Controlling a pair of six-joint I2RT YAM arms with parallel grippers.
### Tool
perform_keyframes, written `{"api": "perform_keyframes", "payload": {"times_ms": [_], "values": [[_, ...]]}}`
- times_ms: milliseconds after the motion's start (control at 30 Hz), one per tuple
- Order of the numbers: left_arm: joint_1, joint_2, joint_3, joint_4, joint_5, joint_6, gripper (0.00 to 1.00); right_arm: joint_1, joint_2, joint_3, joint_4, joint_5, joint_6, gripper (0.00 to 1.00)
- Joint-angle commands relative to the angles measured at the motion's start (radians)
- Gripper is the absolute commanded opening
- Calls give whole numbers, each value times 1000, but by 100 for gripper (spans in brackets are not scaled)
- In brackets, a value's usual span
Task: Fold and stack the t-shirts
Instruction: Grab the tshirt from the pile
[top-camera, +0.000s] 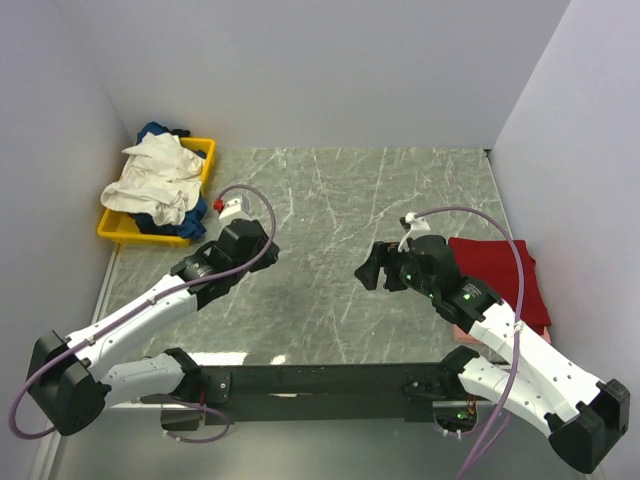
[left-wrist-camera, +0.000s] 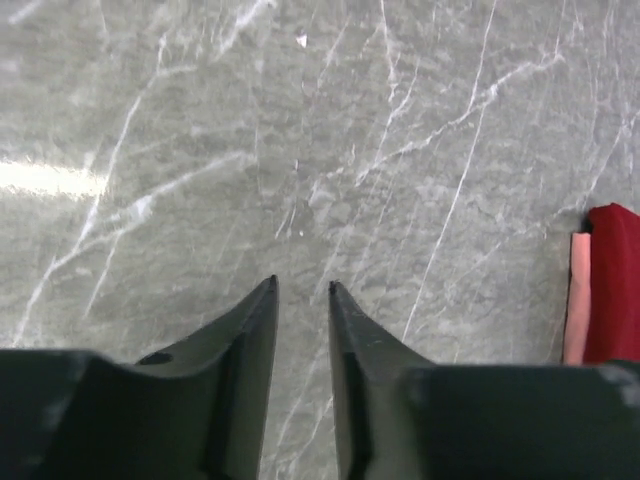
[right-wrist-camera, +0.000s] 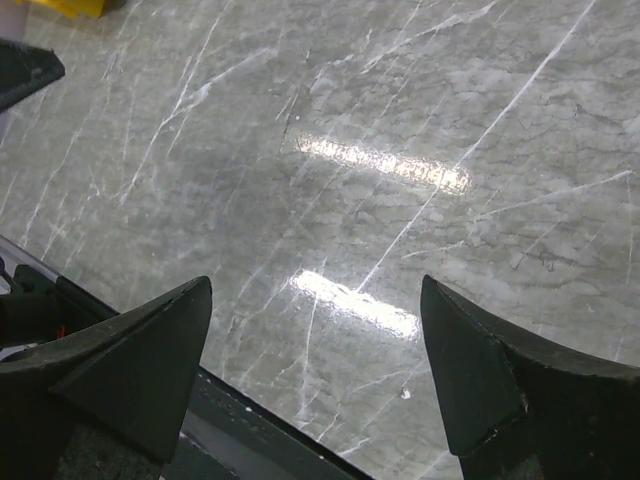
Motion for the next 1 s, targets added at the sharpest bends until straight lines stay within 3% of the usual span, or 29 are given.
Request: {"api": "perform_keyframes", "payload": {"times_ms": [0,100,333,633,967], "values": [[19,33,99,-5,-42,0,36,3,-22,-14,29,-11,-11,91],[89,82,180,-9,22,40,41,3,-23,-11,33,-20,-14,91],[391,226,392,-81,148,108,44,3,-45,-17,29,-20,-13,91],[655,476,643,-164,4,163,54,3,-72,-17,32,-29,-14,91],[801,721,777,-232,-157,195,54,2,-69,-17,30,-34,-17,91]]}}
